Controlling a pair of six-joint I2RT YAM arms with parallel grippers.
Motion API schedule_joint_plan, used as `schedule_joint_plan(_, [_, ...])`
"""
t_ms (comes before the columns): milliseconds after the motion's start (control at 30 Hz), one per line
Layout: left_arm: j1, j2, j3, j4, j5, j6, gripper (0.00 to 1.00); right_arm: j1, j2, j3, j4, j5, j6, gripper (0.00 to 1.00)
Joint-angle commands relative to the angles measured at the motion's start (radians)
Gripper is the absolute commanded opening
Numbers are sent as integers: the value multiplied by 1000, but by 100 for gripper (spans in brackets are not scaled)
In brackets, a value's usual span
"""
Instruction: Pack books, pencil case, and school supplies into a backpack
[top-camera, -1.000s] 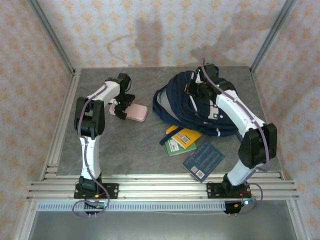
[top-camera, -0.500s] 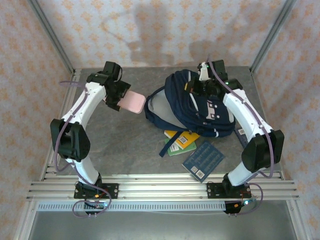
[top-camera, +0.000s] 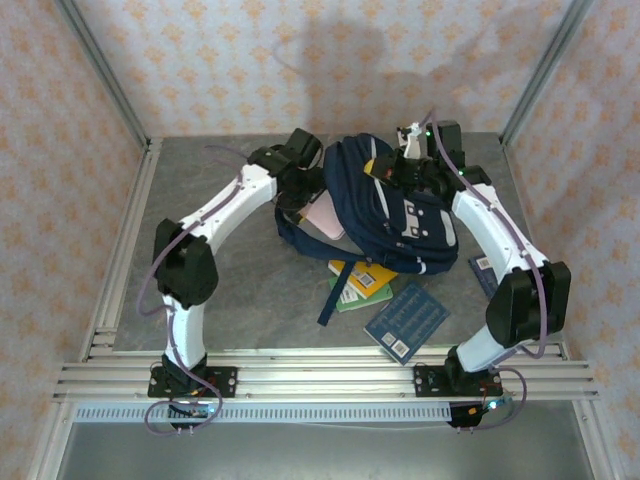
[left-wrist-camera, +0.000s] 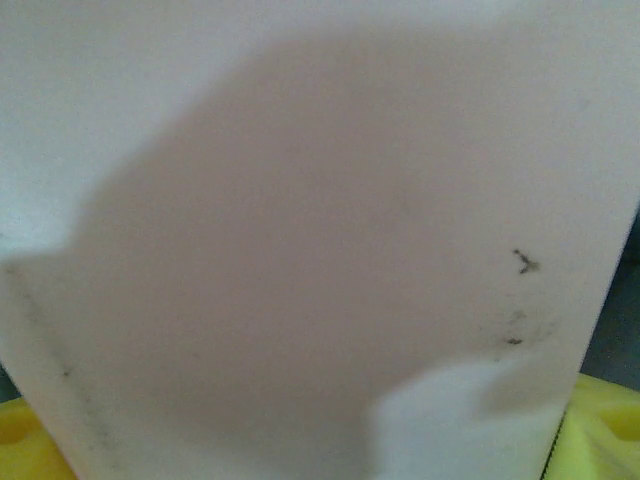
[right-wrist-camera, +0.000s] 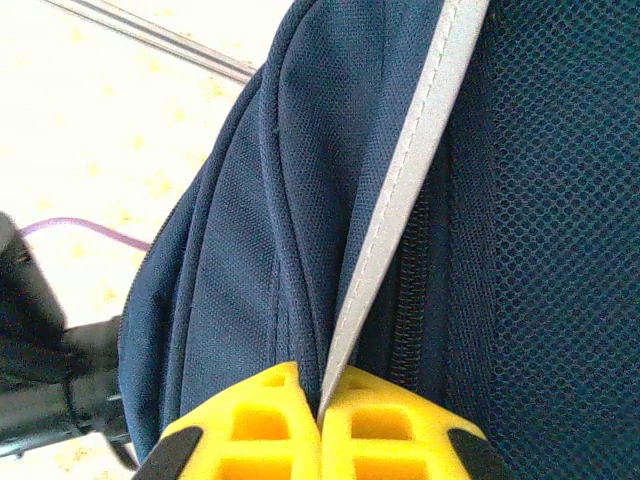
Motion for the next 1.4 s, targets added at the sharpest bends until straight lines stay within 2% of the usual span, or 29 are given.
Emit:
schedule_joint_plan(0, [-22, 61, 90, 2, -36, -6, 88, 6, -102, -2, 244, -120, 75, 0])
schedule_joint_plan(133, [-42, 120, 104, 124, 32, -21, 91, 6, -108, -38, 330, -140, 128, 0])
schedule_joint_plan(233, [-82, 133, 98, 277, 115, 18, 100, 3, -97, -36, 329, -141, 124, 0])
schedule_joint_plan(333, [-109, 118, 124, 282, 100, 74, 100, 4, -87, -31, 312, -144, 106, 0])
schedule_joint_plan(433, [-100, 93, 105, 281, 110, 74, 100, -2, -86, -33, 300, -136, 91, 0])
schedule_joint_plan(667, [-87, 80, 29, 394, 221, 88, 100, -20, -90, -54, 317, -120, 85, 0])
schedule_joint_plan(733, [-86, 60, 7, 402, 222, 120, 100, -25, -92, -59, 317, -114, 82, 0])
schedule_joint_plan(867, [-58, -45, -88, 363, 151, 220, 100, -34, -95, -56, 232, -12, 34, 0])
schedule_joint_plan(967, [1, -170, -212, 374, 119, 261, 100, -35, -84, -42, 174, 64, -12, 0])
schedule_joint_plan(1067, [68, -254, -315, 376, 126, 277, 100, -37, -74, -41, 200, 132, -9, 0])
schedule_joint_plan(1200, [125, -350, -410, 365, 133, 319, 100, -36, -17, 4, 237, 124, -21, 0])
schedule_joint_plan(1367, [135, -515, -518, 320, 60, 393, 100, -23, 126, 165, 152, 77, -146, 0])
